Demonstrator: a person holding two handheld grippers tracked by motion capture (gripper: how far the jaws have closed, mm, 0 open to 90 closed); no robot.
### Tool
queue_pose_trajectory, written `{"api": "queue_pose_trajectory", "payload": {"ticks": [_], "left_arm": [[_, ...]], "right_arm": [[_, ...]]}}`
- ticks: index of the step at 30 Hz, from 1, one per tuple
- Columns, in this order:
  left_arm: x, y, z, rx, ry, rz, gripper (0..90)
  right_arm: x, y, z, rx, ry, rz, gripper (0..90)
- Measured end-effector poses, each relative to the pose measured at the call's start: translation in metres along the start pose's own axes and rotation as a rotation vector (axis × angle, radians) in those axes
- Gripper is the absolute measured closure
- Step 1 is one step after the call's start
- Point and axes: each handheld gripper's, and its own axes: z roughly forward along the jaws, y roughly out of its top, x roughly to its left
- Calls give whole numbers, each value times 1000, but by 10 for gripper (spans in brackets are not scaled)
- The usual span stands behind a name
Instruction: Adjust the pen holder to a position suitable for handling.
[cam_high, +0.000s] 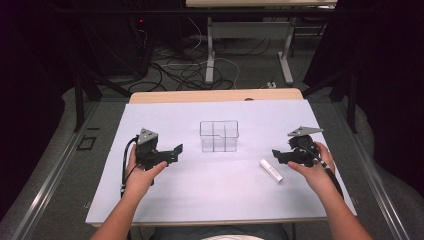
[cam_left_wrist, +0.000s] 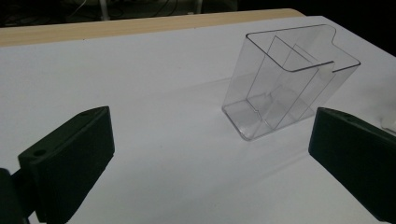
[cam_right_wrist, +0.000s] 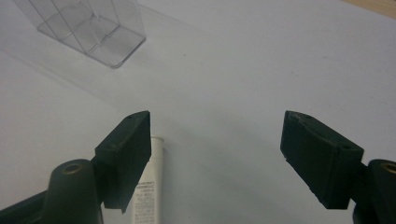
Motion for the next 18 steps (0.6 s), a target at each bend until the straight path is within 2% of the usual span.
{"api": "queue_pose_trajectory", "payload": {"ticks": [3, 4, 5, 6, 7, 9, 11, 13, 14, 18], "left_arm": [[2, -3, -1, -2, -2, 12, 2], [2, -4, -1, -6, -12, 3, 1], [3, -4, -1, -4, -14, 12, 2], [4, -5, -2, -6, -18, 3, 2], [4, -6, -2, -17, -14, -2, 2], [6, -6, -2, -19, -12, -6, 1], [7, -7, -2, -23, -11, -5, 2], [8, -9, -2, -15, -12, -9, 2], [9, -9, -2, -15, -11, -6, 2], [9, -11, 0, -5, -12, -15, 2]], "right_arm": [[4, 3, 2, 42, 22, 18, 252], [5, 4, 3, 57, 35, 29, 284], [5, 5, 4, 62, 47, 26, 299], [5, 5, 4, 62, 47, 26, 299], [6, 7, 6, 77, 75, 29, 326], [7, 8, 7, 88, 88, 39, 331], [9, 9, 9, 108, 118, 19, 363], [10, 10, 10, 116, 122, 23, 376], [10, 11, 11, 137, 144, 19, 384], [9, 12, 14, 172, 174, 27, 410]]}}
